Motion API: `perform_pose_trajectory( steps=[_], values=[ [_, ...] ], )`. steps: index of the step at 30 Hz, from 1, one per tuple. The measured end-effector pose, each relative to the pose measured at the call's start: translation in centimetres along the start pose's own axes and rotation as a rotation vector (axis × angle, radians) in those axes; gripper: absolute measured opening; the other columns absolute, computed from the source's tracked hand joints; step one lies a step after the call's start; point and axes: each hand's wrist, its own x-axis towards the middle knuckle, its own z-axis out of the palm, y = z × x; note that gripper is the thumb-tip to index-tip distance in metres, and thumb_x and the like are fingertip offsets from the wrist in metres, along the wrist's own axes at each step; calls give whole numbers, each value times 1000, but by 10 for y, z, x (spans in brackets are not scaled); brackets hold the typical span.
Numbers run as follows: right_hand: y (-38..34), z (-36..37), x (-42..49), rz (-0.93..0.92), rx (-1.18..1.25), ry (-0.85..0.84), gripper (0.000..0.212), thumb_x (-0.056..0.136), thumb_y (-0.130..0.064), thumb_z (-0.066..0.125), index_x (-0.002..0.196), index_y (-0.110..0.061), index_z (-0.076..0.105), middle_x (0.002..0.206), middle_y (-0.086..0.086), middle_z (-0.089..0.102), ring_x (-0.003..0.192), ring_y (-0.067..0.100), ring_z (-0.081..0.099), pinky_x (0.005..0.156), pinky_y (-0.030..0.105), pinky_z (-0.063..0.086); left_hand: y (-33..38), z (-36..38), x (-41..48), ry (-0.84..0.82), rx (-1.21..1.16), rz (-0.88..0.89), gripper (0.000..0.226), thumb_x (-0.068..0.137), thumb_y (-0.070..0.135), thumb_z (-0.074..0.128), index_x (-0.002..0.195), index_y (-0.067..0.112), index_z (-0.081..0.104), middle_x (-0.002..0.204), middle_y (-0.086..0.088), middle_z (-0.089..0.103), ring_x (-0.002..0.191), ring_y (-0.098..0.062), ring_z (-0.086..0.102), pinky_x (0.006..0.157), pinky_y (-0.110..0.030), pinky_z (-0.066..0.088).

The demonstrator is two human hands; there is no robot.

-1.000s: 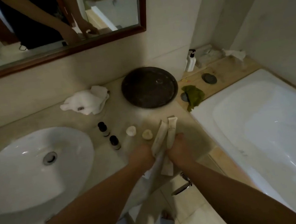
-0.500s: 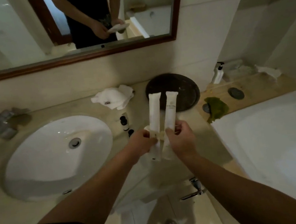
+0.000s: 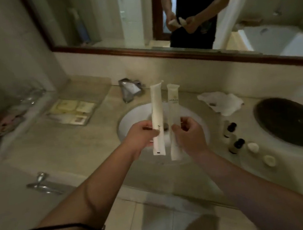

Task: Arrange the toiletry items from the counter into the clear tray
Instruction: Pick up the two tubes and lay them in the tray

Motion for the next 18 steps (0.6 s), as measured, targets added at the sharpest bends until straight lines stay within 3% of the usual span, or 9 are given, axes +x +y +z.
perform_pose_trajectory(
  steps=[3,11,16,18],
  values=[
    [-15,66,-5,-2,22,-100,17,85,-11,62,101,-13,64,86,-2,69,73,8,66,54,12,48,-5,-66,-5,34,-34,-27,17,84,-3,62,99,2,64,105,-20,69,90,-29,69,80,-41,59],
    [-39,192,-13,-5,-31,-290,12,85,-13,66,96,-16,65,88,0,70,79,16,69,64,27,55,-22,-193,-24,174,-125,-52,18,84,-3,61,98,8,65,103,-14,70,80,-19,69,74,-32,59],
    [-48,244,1,18,-101,-365,11,84,-15,67,92,-8,65,84,5,69,73,20,66,60,28,53,-28,-237,-17,262,-189,-73,16,86,-1,56,98,6,64,101,-19,69,80,-24,68,73,-34,59],
    [-48,260,8,39,-71,-404,12,85,-16,68,93,-8,65,87,6,71,76,22,69,65,34,58,-30,-248,-9,285,-176,-91,18,86,0,57,102,4,63,103,-20,70,85,-28,69,77,-37,59]
  ],
)
